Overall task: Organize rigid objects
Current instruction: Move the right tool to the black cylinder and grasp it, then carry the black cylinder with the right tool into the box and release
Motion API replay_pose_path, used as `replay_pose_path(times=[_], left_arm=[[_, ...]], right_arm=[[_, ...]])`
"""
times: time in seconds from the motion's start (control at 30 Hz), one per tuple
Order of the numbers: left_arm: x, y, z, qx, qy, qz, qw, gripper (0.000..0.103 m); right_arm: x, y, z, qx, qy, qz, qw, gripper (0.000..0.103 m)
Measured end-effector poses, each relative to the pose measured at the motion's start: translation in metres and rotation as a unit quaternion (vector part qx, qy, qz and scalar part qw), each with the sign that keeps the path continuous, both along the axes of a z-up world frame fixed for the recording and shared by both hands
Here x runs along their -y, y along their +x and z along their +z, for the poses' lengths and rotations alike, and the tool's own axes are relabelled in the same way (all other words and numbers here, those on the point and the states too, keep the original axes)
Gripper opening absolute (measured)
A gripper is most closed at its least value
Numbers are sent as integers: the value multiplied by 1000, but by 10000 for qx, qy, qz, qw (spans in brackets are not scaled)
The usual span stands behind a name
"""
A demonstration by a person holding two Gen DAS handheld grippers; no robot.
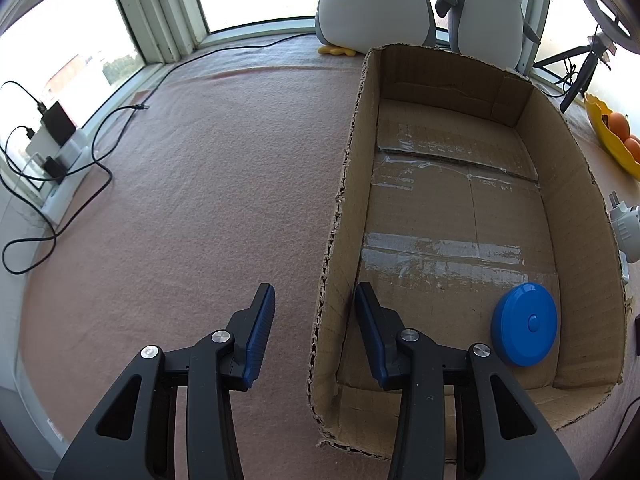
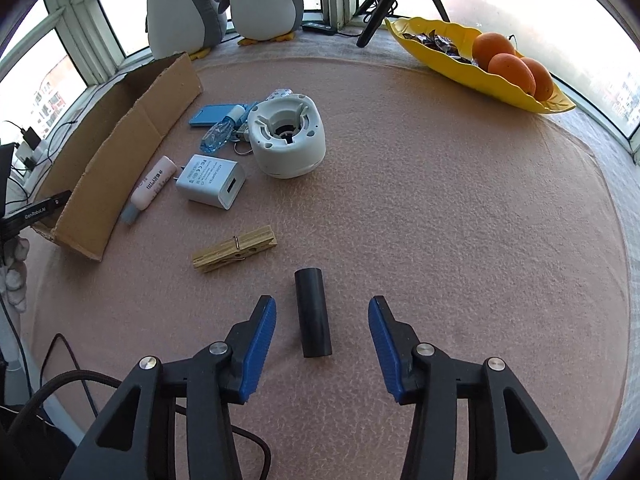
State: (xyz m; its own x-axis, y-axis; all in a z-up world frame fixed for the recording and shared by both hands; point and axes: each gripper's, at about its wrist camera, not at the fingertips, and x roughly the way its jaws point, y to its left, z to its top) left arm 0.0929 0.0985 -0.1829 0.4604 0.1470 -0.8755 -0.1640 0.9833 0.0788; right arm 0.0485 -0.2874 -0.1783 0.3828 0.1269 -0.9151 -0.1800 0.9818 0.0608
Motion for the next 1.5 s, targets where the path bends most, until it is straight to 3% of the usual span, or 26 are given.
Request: replay_pose_path(times=[0.13,0.4,0.53,1.0,1.27,1.5], left_arm=[[0,0,0,2,-7,8,10000,41],[0,0,0,0,-7,14,10000,41],[0,0,0,-8,-8,16,10000,41],[-1,0,-1,-59,-64,-25,10000,41],[-3,1,-1,-88,-102,-99,9999,40],[-4,1,-2,-87,-146,-157,9997,40]], right_arm=[[-2,4,-9,-155,-49,42,9999,31],[-5,7,-16,-285,-234,140,9992,25],[-2,9,-15,-368,-149,46,9992,15],[-13,3,23,-189,-69,-84,9998,15],[-70,9,61,180,-20,303,9994,15],[-121,19,76,331,199,597,9975,15]])
